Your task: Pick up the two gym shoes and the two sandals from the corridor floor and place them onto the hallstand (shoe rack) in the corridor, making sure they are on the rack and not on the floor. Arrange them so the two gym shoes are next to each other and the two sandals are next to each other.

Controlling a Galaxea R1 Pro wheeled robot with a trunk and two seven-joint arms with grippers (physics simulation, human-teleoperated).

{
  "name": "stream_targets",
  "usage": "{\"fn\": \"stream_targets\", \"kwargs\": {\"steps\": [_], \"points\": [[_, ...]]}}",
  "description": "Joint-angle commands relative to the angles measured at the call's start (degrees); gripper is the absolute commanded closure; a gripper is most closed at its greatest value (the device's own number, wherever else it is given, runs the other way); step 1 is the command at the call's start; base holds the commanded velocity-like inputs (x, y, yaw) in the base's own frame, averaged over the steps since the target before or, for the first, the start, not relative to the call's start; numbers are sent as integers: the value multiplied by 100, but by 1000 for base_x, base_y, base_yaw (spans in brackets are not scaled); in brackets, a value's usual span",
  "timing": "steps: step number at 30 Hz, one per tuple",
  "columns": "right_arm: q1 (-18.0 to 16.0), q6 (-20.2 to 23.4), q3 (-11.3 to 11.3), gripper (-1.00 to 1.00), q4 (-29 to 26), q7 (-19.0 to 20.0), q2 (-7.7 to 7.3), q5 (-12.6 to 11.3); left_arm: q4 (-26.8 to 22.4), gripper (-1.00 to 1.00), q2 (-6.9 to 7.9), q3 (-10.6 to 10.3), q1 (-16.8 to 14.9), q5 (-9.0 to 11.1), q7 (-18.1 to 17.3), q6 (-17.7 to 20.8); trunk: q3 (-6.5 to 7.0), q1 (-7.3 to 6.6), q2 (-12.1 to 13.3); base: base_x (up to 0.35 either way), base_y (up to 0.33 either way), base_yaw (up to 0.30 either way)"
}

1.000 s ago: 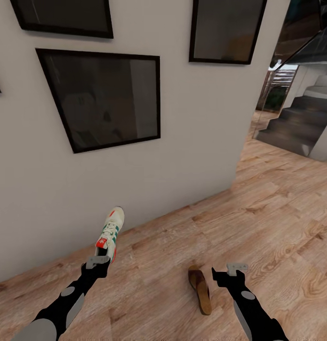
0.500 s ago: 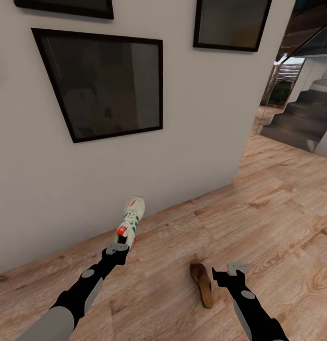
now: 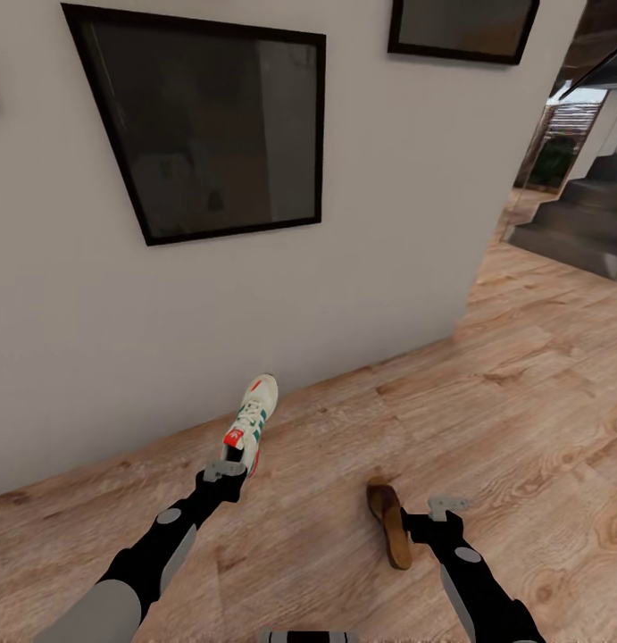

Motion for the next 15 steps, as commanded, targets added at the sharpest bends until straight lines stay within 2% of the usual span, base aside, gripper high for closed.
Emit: {"fn": "stream_targets", "kwargs": {"steps": [1,15], "points": [[-1,22,-16,-100,-9,9,3,60,5,100,6,-36,-4,56,1,-19,-36,1,-4,0,0,112],[-1,21,-18,-100,-2,14,2,60,-1,100,-2,-30,-2,56,-7,-27,-472,37,-22,0,0,113]]}}
